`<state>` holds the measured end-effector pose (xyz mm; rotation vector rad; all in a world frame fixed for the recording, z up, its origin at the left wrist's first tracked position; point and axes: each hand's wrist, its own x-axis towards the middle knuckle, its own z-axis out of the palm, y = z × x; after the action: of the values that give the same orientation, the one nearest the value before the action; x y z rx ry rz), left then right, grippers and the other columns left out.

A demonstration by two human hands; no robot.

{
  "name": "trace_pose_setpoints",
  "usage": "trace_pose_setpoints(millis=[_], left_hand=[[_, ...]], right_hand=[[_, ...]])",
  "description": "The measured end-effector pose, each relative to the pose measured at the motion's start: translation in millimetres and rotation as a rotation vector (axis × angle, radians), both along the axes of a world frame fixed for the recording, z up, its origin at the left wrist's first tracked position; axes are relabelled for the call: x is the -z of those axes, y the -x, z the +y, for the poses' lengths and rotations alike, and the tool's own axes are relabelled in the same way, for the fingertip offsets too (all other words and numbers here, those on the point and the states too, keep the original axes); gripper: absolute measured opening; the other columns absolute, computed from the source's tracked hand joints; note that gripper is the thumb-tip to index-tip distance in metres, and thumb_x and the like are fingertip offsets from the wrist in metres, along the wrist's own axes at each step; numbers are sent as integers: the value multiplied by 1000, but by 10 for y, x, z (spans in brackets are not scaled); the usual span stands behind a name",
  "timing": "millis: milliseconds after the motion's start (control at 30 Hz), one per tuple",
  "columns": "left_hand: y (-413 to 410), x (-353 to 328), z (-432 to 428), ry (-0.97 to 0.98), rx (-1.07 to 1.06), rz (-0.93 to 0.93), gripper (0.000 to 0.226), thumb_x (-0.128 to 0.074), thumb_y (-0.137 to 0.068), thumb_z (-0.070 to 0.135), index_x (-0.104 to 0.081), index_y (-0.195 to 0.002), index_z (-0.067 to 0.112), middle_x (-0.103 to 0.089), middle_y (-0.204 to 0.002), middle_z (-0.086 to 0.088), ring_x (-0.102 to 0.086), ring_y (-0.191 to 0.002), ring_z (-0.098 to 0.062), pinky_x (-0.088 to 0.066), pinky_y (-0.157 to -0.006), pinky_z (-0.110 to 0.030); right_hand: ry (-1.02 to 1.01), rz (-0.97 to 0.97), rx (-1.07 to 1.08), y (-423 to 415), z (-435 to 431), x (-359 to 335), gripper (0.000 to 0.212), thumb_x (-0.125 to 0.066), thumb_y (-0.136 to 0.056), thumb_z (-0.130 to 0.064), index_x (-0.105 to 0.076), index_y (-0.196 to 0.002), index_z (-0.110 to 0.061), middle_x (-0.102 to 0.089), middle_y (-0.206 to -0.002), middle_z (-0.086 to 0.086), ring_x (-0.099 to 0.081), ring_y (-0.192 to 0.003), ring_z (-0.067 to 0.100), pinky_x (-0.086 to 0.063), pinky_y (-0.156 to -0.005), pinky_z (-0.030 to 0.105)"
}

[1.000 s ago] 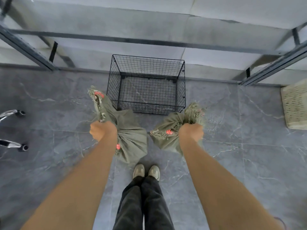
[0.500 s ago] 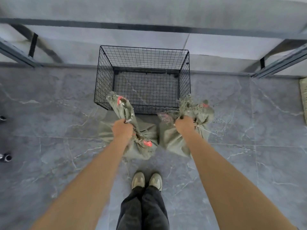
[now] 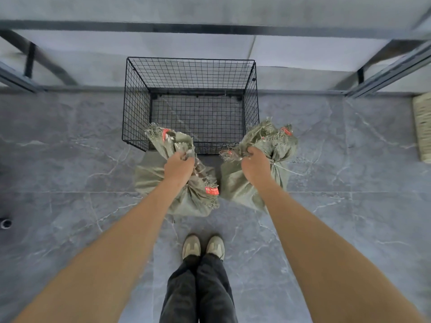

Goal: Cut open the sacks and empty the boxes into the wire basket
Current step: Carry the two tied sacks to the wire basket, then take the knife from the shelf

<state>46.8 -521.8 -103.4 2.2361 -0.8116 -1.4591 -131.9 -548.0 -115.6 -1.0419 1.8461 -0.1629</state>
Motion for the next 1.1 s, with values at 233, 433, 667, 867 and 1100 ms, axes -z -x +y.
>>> trace_pose_setpoints(millis=[233,433,667,867,1100], left_hand=[[1,-387,-157,58,75,-40,28,-47,-90,12,-44,-65,24,-52,-81,-7,-50,-73,-16,-42,-65,-28],[-48,-949,-230,175,204,-146,29,-44,-93,11,-44,-65,20,-48,-69,-5,-40,-58,-15,-34,-49,-20],[-67,-1877,-362,295,286,-262,35,-38,-94,13,-39,-60,15,-38,-55,-2,-37,-46,-15,-34,-51,-27],[-63,-2687,-331,359,374,-315,40,-36,-93,8,-34,-53,12,-35,-53,-4,-31,-48,-16,-28,-46,-26],[-48,-3359,-178,454,407,-320,24,-37,-95,19,-50,-77,12,-46,-69,2,-40,-57,-11,-35,-62,-31]], right_hand=[[104,-41,0,-14,-115,-347,45,-48,-93,-5,-46,-137,-10,-57,-131,8,-45,-50,5,-36,-48,17],[197,-39,-40,-25,-243,-968,43,-49,-93,-9,-48,-136,-10,-56,-134,8,-52,-61,5,-40,-55,16],[349,-35,-34,-25,-318,-1929,43,-49,-91,-10,-52,-134,-9,-63,-121,8,-57,-69,10,-48,-66,20],[455,-25,-35,-9,-214,-2803,42,-48,-90,-10,-54,-132,-9,-57,-132,8,-58,-106,21,-46,-90,29],[558,7,-69,27,60,-3546,40,-45,-95,-14,-51,-134,-10,-56,-133,9,-52,-90,15,-35,-76,20]])
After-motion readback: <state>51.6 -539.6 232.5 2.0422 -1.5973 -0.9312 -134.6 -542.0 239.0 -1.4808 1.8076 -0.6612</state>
